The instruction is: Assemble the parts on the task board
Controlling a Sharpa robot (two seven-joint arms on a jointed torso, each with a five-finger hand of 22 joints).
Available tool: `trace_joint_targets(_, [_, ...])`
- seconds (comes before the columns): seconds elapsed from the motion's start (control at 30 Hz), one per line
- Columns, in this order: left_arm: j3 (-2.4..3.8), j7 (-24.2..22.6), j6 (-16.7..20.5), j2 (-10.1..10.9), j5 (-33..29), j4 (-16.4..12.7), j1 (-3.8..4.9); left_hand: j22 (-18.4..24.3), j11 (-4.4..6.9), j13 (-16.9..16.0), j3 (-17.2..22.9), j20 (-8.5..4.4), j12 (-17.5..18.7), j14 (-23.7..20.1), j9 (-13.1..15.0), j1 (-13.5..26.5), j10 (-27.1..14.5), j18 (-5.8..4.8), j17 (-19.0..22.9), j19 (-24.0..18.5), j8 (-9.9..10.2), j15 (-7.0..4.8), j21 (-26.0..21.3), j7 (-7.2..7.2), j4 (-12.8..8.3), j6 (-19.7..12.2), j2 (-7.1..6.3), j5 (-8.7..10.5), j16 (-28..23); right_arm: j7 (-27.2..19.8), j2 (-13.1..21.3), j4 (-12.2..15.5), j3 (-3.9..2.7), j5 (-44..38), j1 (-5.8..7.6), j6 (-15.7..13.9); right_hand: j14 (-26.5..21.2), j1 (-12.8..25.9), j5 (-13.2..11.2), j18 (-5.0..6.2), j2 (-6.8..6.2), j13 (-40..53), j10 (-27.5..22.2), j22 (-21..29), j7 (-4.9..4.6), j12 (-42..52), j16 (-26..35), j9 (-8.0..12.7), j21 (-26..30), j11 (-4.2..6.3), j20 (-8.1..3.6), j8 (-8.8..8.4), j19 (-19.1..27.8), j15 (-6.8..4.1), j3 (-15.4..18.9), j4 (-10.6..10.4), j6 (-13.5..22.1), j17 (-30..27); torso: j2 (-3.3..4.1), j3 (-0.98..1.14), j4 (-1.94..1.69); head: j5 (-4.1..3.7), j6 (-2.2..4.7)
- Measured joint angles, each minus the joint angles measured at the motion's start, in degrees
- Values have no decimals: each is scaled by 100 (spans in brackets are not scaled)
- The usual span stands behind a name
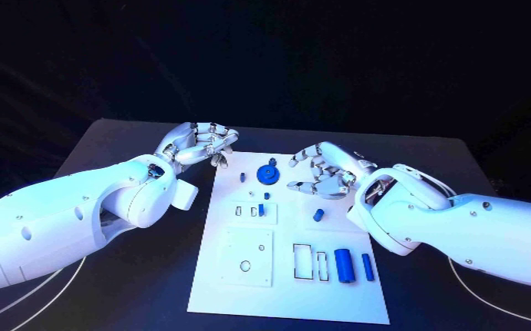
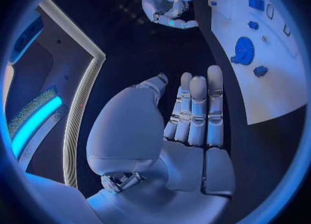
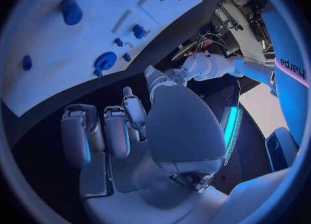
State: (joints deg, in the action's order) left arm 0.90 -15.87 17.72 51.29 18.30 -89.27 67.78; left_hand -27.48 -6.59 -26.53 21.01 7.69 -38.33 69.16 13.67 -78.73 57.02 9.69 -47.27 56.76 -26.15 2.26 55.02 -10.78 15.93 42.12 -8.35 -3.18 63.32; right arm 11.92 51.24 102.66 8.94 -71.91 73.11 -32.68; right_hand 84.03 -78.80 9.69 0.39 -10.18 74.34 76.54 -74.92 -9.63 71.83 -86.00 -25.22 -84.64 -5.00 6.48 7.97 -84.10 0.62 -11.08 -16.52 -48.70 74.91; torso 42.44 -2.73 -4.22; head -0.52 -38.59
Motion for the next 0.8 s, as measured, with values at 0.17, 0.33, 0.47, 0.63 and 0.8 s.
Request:
trace_joint_targets(0.17, [1,735,-264,-56,548,42,6,-1718,65,-390,85,19,-833,881,297,-16,-187,-101,-1818,608,-724,-23,1369,37,26,-99,109,3,1455,-109,258,-32,-14,531,159,-7,0,-23,21,0,23,7,-7,0,10,3,0,-7,28,10,0,20,0,0,0,0,-18,0,-20,10,5,16,-5])
trace_joint_targets(0.33, [16,1572,-657,-111,1271,32,23,-3429,176,-1835,4,-60,-2723,1460,1141,874,122,-364,-2752,1541,-2113,-118,2424,160,88,-541,541,23,2277,-133,410,-111,-19,845,252,0,0,-23,29,0,23,62,65,1,13,89,0,-18,28,40,0,67,0,0,0,0,-77,0,-43,18,13,21,-11])
trace_joint_targets(0.47, [20,2268,-1053,-191,1880,43,105,-4104,312,-2947,-233,-165,-3562,1489,1462,1268,967,-493,-2768,1978,-2679,-218,2746,289,84,-550,419,23,2490,-133,467,-215,-22,985,297,9,0,-23,29,0,23,62,65,1,13,88,0,-18,28,40,0,66,0,0,0,0,-77,0,-57,21,13,37,-30])
trace_joint_targets(0.63, [29,3063,-1594,-377,2519,133,272,-4405,413,-3370,-364,-258,-3802,1479,1542,1357,1345,-493,-2768,2167,-2786,-288,2857,416,72,-423,330,23,2520,-114,481,-360,-22,1095,314,36,0,-23,29,0,23,61,76,1,13,118,0,-18,28,51,0,66,0,0,0,0,-77,-1,-70,28,9,42,-55])
trace_joint_targets(0.8, [30,3597,-1941,-562,2902,219,335,-4316,431,-3086,-304,-282,-3639,1500,1536,1185,1154,-492,-2768,2142,-2716,-309,2857,436,66,-443,300,23,2520,-95,451,-504,-22,1155,321,72,0,-23,29,0,23,61,85,2,13,118,0,-18,28,60,0,66,0,0,-1,0,-77,-1,-90,29,13,31,-88])
